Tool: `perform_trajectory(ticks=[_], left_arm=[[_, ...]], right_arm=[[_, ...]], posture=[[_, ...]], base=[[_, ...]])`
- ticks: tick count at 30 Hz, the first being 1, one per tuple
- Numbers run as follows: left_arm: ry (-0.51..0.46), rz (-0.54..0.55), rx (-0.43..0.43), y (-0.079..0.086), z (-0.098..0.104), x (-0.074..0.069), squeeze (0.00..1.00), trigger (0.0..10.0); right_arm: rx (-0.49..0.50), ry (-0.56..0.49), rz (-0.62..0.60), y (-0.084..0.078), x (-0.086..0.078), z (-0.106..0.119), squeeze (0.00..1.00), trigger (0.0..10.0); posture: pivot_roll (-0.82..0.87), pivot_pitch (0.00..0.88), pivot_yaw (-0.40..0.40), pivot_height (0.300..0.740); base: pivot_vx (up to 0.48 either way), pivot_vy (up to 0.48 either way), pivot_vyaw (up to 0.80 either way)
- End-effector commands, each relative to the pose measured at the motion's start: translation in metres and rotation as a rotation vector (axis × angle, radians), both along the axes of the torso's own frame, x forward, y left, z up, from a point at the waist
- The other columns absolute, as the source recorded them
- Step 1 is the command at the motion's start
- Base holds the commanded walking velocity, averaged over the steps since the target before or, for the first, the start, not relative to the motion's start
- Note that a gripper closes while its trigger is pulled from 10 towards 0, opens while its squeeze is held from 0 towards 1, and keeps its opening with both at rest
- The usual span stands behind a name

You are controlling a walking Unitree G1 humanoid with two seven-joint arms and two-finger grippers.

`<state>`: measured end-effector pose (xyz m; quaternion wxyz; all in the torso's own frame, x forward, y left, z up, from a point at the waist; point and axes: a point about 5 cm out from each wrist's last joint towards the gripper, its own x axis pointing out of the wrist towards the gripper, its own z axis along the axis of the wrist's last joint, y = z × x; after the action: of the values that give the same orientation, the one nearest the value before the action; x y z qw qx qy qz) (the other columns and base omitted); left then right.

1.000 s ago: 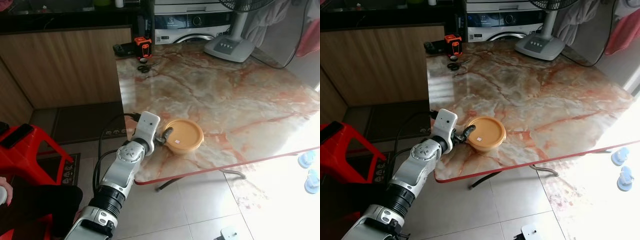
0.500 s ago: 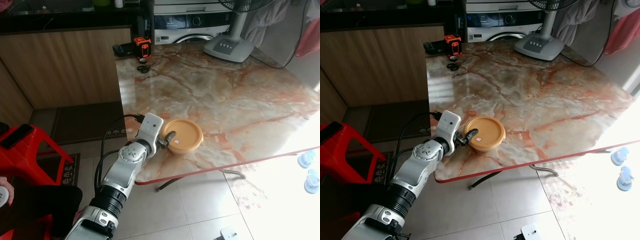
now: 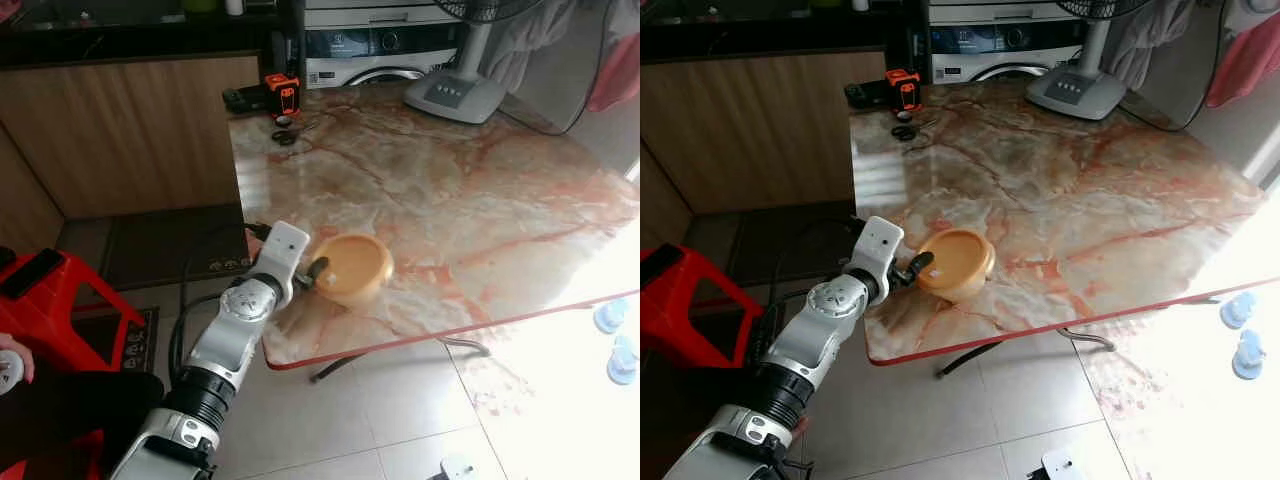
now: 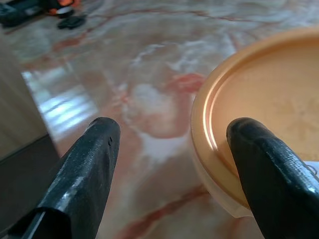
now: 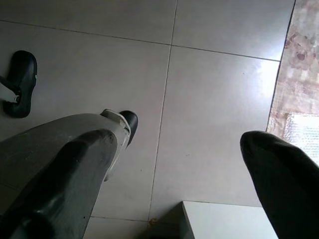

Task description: Restocking fridge

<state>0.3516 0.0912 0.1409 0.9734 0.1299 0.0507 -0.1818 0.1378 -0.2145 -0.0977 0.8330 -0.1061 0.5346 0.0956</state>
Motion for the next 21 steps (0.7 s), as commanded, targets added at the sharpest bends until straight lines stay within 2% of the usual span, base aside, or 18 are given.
perform_trajectory(ticks=[1,5,10,14,16,17,19,20,21], left_arm=[[-0.019,0.015,0.029,0.002,0.006,0.003,0.0,10.0],[-0.072,0.045,0.011,0.007,0.016,0.006,0.0,10.0],[-0.211,0.083,-0.081,0.009,0.039,0.007,0.0,10.0],[-0.242,0.087,-0.085,0.009,0.042,0.007,0.0,10.0],[-0.302,0.046,-0.156,0.005,0.05,0.003,0.0,10.0],[-0.302,0.046,-0.156,0.005,0.05,0.003,0.0,10.0],[-0.336,0.014,-0.291,-0.002,0.058,-0.004,0.0,10.0],[-0.336,0.014,-0.291,-0.002,0.058,-0.004,0.0,10.0],[-0.289,0.024,-0.387,-0.004,0.052,-0.008,0.0,10.0]], right_arm=[[-0.006,0.014,0.007,-0.002,-0.003,-0.001,0.0,10.0],[-0.006,0.013,0.008,-0.002,-0.003,-0.001,0.0,10.0],[-0.008,0.012,0.009,-0.002,-0.003,-0.001,0.0,10.0],[-0.009,0.011,0.008,-0.002,-0.003,-0.001,0.0,10.0],[-0.009,0.009,0.006,-0.002,-0.003,-0.001,0.0,10.0],[-0.009,0.009,0.006,-0.002,-0.003,-0.001,0.0,10.0],[-0.012,0.009,0.004,-0.002,-0.003,-0.001,0.0,10.0],[-0.012,0.009,0.004,-0.002,-0.003,-0.001,0.0,10.0],[-0.013,0.009,0.0,-0.002,-0.003,-0.001,0.0,10.0]], posture=[[-0.08,0.035,-0.037,0.74],[-0.08,0.034,-0.038,0.74],[-0.08,0.034,-0.038,0.74],[-0.08,0.034,-0.038,0.74],[-0.07,0.035,-0.037,0.74],[-0.07,0.035,-0.037,0.74],[-0.07,0.037,-0.036,0.74],[-0.07,0.037,-0.036,0.74],[-0.08,0.038,-0.035,0.74]], base=[[0.0,0.0,0.0],[0.0,0.0,0.0],[0.0,0.0,0.0],[0.0,0.0,0.0],[0.0,0.0,0.0],[0.0,0.0,0.0],[0.0,0.0,0.0],[0.0,0.0,0.0],[0.0,0.0,0.0]])
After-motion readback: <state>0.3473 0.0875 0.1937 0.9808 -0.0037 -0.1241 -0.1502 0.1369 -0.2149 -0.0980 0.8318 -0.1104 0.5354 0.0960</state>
